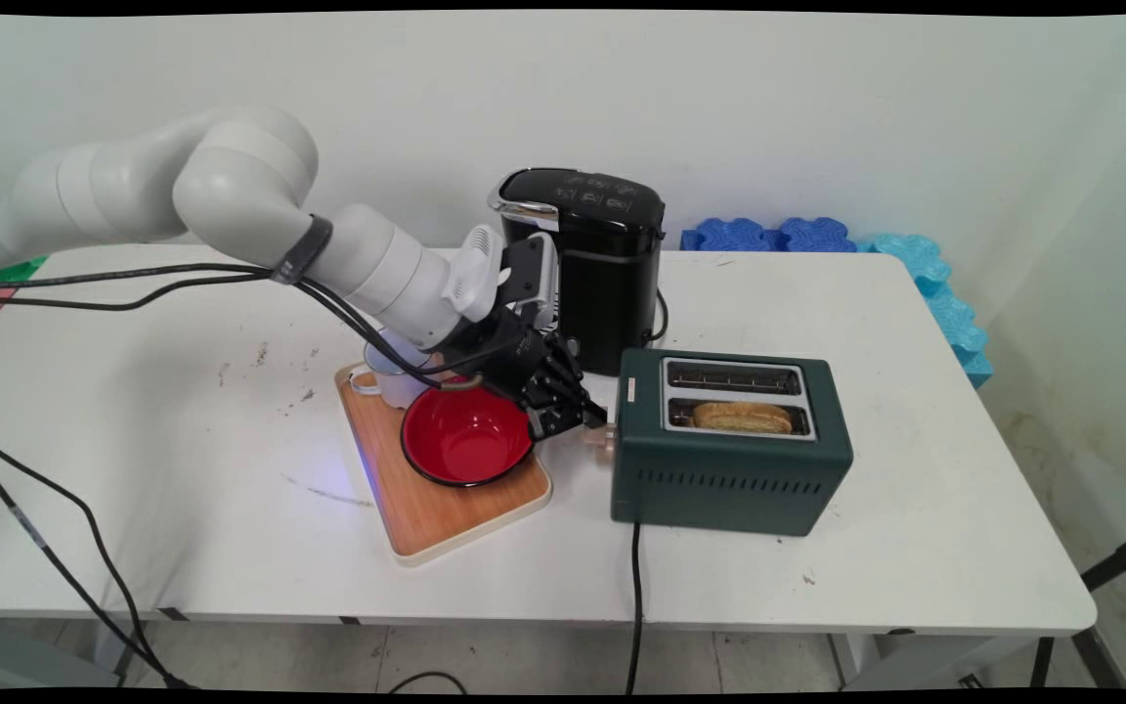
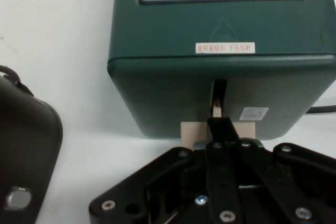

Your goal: Press the toaster switch

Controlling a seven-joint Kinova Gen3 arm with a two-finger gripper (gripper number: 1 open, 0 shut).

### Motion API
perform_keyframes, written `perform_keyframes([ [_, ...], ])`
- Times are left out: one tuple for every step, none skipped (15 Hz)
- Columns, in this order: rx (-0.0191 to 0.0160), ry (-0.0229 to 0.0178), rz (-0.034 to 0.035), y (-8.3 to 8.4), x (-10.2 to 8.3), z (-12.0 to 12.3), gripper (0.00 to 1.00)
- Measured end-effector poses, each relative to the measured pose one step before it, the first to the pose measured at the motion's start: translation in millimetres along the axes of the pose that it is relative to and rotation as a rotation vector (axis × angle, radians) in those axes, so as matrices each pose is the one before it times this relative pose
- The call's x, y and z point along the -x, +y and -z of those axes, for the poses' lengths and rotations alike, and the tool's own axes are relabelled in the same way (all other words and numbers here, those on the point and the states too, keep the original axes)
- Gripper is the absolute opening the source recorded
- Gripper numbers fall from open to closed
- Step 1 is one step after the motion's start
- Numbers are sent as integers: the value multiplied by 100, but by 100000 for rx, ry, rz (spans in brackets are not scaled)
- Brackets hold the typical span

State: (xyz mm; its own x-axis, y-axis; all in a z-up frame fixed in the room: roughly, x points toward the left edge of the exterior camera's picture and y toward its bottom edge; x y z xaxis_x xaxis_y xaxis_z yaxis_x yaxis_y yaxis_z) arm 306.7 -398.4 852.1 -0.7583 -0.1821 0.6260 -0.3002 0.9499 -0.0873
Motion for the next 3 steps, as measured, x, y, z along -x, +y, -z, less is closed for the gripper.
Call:
perform_keyframes([
  [40, -28, 15, 31, 81, 28, 0],
  [84, -85, -29, 26, 92, 36, 0],
  [51, -83, -74, 31, 83, 63, 0],
])
